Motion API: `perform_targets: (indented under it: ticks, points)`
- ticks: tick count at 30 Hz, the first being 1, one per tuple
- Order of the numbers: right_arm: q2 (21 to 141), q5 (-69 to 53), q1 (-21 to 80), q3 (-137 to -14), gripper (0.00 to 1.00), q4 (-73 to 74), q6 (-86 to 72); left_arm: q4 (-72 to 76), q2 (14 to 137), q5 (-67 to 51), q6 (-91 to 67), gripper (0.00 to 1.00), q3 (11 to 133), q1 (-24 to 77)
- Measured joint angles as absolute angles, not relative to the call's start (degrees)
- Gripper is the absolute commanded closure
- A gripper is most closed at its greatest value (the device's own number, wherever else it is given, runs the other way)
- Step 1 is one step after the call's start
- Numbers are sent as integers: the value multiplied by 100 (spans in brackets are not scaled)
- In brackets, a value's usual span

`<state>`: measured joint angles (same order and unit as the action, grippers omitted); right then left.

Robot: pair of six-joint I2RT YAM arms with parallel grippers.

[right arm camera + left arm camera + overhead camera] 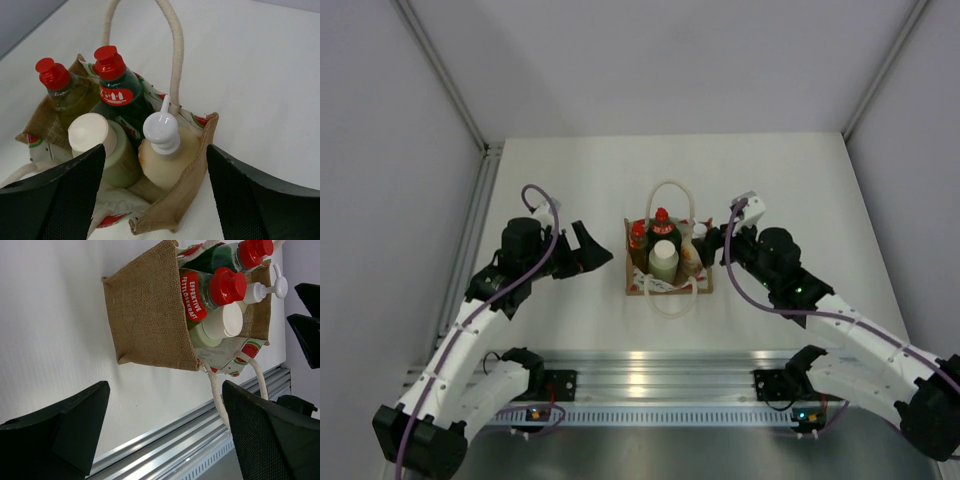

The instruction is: Take the personal care products out of the canvas bag

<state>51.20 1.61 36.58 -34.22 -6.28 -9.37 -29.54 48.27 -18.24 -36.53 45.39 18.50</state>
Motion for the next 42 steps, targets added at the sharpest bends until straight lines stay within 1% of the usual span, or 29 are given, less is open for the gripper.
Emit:
perform_targets:
  ticks: [4, 6, 8, 11, 22, 25, 29, 33, 37, 38, 40, 41, 42]
  points:
    - [5500, 333, 3675, -3374, 24, -1100, -753, -2965, 4783, -1861, -3494, 2, 4536, 1881]
    - [5712, 355, 3677, -3374, 28, -1282, -657, -2978, 4748, -1861, -3420, 2, 4534, 1887]
    - [5931, 349, 3682, -3376, 30, -1415, -572, -3004, 4720, -1861, -3363, 2, 4530, 1887]
    - [6226, 340, 3701, -3376, 36, -1522, -489, -3048, 4689, -1859, -3273, 2, 4530, 1887]
    - [6729, 366, 3747, -3380, 42, -2038, -237, -3439, 4523, -1693, -2921, 2, 4530, 1887]
    - [6731, 366, 3750, -3380, 45, -2123, -180, -3468, 4525, -1686, -2880, 2, 4530, 1887]
    - [6886, 351, 3750, -3406, 57, -2272, -58, -3474, 4552, -1688, -2849, 2, 4530, 1887]
    - [7137, 325, 3750, -3468, 59, -2335, 89, -3481, 4584, -1688, -2834, 2, 4530, 1887]
    - [7166, 314, 3754, -3465, 70, -2458, 110, -3481, 4600, -1691, -2829, 2, 4530, 1887]
    - [7172, 309, 3756, -3461, 81, -2488, 113, -3483, 4602, -1688, -2832, 2, 4530, 1887]
    - [7185, 307, 3760, -3452, 90, -2528, 119, -3483, 4602, -1691, -2829, 2, 4530, 1887]
    - [7192, 296, 3760, -3450, 100, -2541, 130, -3483, 4602, -1691, -2829, 2, 4530, 1887]
    - [7199, 290, 3763, -3450, 100, -2556, 137, -3483, 4602, -1691, -2829, 2, 4530, 1887]
